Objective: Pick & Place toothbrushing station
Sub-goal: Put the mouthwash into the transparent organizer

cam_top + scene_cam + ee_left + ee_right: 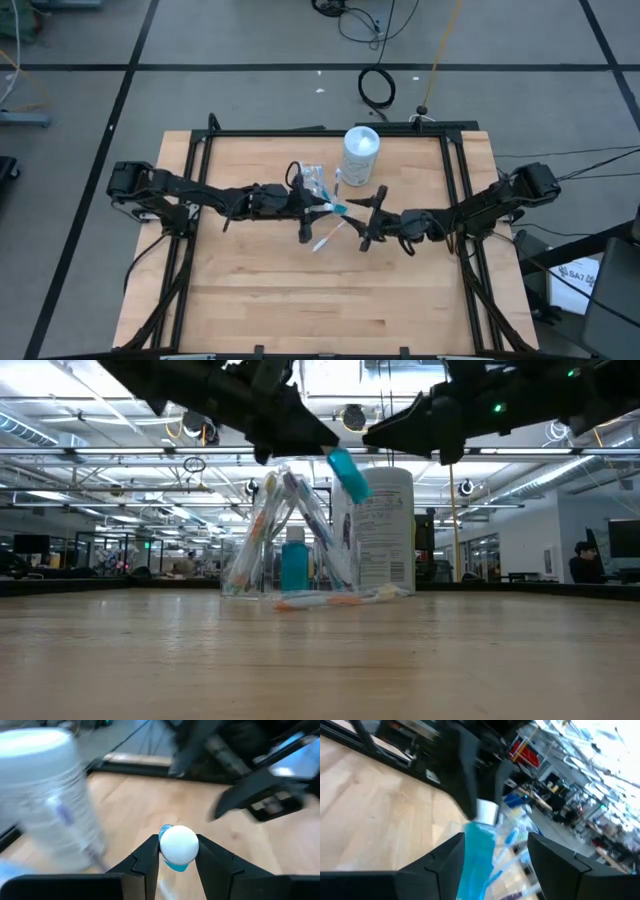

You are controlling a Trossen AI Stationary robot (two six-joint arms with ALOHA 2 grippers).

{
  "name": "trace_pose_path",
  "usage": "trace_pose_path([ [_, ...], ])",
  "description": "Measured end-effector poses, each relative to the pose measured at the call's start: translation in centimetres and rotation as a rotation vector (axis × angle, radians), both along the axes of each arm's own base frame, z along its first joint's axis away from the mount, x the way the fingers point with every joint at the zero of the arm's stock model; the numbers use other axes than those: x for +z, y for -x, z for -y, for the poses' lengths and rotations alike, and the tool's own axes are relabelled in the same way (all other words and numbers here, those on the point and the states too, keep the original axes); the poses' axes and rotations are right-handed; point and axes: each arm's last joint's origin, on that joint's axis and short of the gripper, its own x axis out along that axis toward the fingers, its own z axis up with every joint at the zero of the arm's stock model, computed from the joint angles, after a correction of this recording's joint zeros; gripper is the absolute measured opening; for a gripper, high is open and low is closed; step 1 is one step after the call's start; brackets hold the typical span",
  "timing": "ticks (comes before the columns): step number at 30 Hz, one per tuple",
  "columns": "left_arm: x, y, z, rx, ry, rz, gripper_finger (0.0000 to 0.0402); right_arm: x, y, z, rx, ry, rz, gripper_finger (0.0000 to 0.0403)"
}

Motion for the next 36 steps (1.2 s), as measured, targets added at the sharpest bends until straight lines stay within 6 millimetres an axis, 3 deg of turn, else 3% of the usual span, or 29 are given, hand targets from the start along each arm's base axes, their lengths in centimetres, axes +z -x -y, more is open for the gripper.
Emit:
trace_pose_path([
  [9, 4.3, 2.9, 1.1, 0.174, 0.081, -0.09, 0.0117, 0.9, 0.8, -1.4, -0.024, 0.041, 0.014, 0.0215],
  [13, 4.9, 3.7, 1.5, 0.281, 0.182, -0.112, 0.0117, 0.9, 0.8, -1.4, -0.018, 0.035, 0.019, 0.0217],
  [25, 3.4, 4.8, 1.3, 0.477, 0.301, -0.207, 0.0117, 0.8, 0.8, -1.4, -0.019, 0.039, 0.005, 0.0219],
  [36, 0.0, 2.8, 0.0, 0.594, 0.358, -0.272, 0.0117, 0.7, 0.8, -1.4, -0.015, 0.03, 0.002, 0.0219],
])
